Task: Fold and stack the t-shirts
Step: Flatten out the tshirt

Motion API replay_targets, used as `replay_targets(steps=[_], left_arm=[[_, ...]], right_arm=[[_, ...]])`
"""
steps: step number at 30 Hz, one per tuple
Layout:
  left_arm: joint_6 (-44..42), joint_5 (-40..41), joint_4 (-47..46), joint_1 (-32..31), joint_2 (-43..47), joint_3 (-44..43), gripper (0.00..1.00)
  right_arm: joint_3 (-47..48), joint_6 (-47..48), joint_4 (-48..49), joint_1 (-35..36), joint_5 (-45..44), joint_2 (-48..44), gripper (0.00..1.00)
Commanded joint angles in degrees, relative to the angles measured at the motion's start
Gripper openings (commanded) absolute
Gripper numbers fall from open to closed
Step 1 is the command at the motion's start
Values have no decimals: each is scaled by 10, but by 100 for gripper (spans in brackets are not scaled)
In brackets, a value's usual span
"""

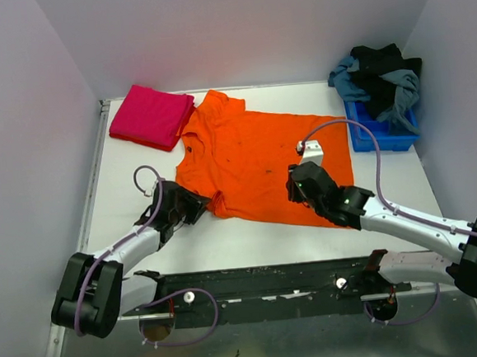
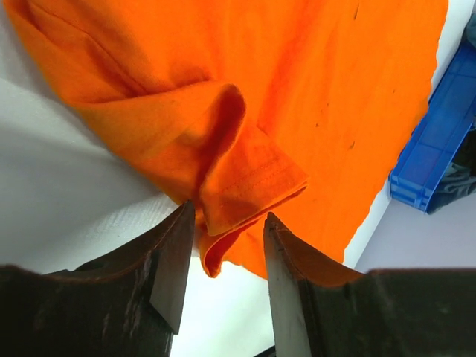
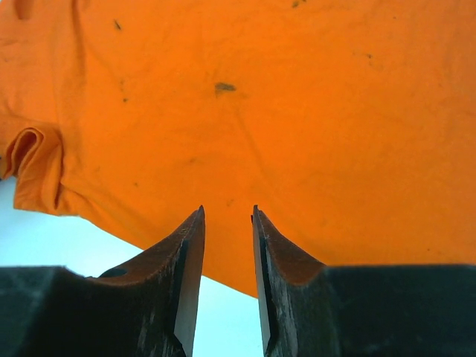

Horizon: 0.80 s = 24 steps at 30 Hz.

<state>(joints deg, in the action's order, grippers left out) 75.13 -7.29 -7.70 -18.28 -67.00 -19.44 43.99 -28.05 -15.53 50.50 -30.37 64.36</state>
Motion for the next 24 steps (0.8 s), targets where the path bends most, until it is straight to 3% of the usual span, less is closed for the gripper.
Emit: replay_targets(steps=[1, 5, 8, 11, 22, 24], left_arm=[[9, 12, -20, -13, -11, -17, 47], [5, 21, -27, -13, -16, -14, 36], [1, 18, -53, -13, -21, -9, 11], [-12, 22, -59, -13, -23, -15, 0], [-102, 52, 65, 11, 54, -86, 0], [-125, 68, 108, 19, 74, -106, 0]], right_arm=[[-12, -28, -20, -6, -22, -8, 40], [-13, -33, -26, -7, -15, -13, 39], [-16, -38, -37, -8, -15, -26, 39], [-24, -48, -53, -10, -13, -44, 39], [-36, -214, -237, -93, 31, -48, 39], [-48, -280, -277, -103, 21, -56, 46]])
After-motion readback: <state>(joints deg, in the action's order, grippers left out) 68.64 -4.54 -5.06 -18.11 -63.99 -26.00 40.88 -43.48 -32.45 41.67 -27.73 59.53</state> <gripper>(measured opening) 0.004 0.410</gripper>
